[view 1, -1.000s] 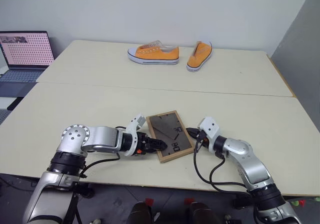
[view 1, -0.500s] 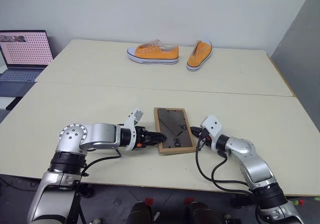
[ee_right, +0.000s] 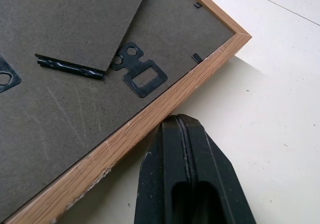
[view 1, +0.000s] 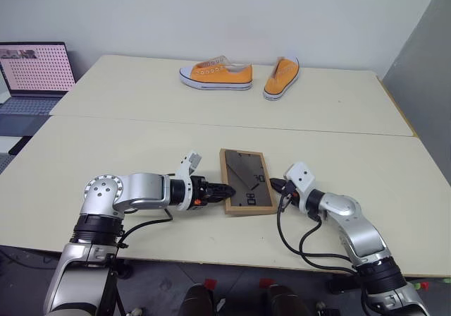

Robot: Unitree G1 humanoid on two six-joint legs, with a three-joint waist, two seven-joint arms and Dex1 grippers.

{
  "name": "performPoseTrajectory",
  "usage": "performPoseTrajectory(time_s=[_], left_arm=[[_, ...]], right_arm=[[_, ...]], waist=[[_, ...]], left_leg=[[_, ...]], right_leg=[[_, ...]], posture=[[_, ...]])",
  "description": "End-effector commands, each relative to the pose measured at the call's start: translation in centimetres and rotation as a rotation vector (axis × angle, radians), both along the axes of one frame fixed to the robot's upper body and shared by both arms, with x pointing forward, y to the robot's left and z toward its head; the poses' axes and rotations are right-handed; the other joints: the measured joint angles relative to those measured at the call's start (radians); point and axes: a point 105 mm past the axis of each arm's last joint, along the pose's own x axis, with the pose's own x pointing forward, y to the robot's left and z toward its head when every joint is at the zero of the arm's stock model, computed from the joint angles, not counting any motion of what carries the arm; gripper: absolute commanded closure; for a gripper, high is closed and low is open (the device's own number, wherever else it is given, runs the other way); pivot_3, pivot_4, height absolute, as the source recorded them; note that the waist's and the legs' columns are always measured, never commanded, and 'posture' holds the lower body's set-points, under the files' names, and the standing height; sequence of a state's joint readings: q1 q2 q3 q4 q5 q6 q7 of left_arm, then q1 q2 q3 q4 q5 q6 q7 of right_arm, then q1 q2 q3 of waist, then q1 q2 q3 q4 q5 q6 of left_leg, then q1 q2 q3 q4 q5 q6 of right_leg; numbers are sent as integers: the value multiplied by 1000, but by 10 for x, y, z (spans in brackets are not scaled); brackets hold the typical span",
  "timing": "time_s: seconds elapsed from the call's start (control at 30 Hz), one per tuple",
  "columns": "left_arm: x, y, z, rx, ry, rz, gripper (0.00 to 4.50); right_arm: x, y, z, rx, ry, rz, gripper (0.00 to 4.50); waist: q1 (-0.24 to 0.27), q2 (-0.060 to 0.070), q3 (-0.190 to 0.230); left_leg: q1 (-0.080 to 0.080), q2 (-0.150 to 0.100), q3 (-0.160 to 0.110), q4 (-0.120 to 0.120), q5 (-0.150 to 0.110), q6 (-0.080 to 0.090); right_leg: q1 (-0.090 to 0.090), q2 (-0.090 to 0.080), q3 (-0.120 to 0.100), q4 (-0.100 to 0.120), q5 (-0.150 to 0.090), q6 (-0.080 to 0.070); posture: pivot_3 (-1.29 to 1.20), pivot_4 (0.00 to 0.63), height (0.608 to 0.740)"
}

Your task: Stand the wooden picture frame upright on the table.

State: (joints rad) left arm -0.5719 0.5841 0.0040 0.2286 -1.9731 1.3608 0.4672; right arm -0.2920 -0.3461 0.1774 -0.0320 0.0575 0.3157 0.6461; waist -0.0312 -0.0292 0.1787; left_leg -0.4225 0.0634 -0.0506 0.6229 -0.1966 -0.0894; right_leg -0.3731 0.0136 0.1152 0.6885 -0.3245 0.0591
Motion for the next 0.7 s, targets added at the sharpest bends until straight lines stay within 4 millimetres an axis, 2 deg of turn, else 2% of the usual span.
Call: performPoseTrajectory(time_s=[0.03,0.17,0.33,0.5,0.63,0.7], left_arm=[[1,-7,12,-26,-46,-31,3130],[8,2,21,-52,-63,1,3130],[26,20,42,-103,-141,83,3130],[39,30,58,-150,-245,144,3130],[46,37,76,-126,-393,154,3130],[48,41,97,-111,-540,144,3130]], right_arm=[[2,10,22,22,-83,48,4500],[5,-1,22,-1,-92,35,4500],[8,-26,23,-54,-104,9,4500],[11,-48,23,-84,-111,-31,4500],[12,-58,32,-84,-128,-45,4500],[16,-64,46,-72,-156,-56,4500]], waist=[[0,0,0],[0,0,0],[0,1,1],[1,1,1],[0,1,1],[0,1,1]], left_leg=[[0,0,0,0,0,0],[-1,0,0,0,0,0],[-3,0,0,0,0,0],[-5,0,0,-1,0,0],[-5,0,0,-4,0,0],[-5,0,0,-6,1,-2]], right_leg=[[0,0,0,0,0,0],[-1,0,0,0,0,-1],[-2,0,0,-1,0,0],[-3,0,-1,-5,2,-2],[-3,0,-1,-7,2,-2],[-4,0,-1,-7,2,-2]], posture=[[0,150,740],[0,150,740],[0,150,740],[0,150,740],[0,150,740],[0,150,740]])
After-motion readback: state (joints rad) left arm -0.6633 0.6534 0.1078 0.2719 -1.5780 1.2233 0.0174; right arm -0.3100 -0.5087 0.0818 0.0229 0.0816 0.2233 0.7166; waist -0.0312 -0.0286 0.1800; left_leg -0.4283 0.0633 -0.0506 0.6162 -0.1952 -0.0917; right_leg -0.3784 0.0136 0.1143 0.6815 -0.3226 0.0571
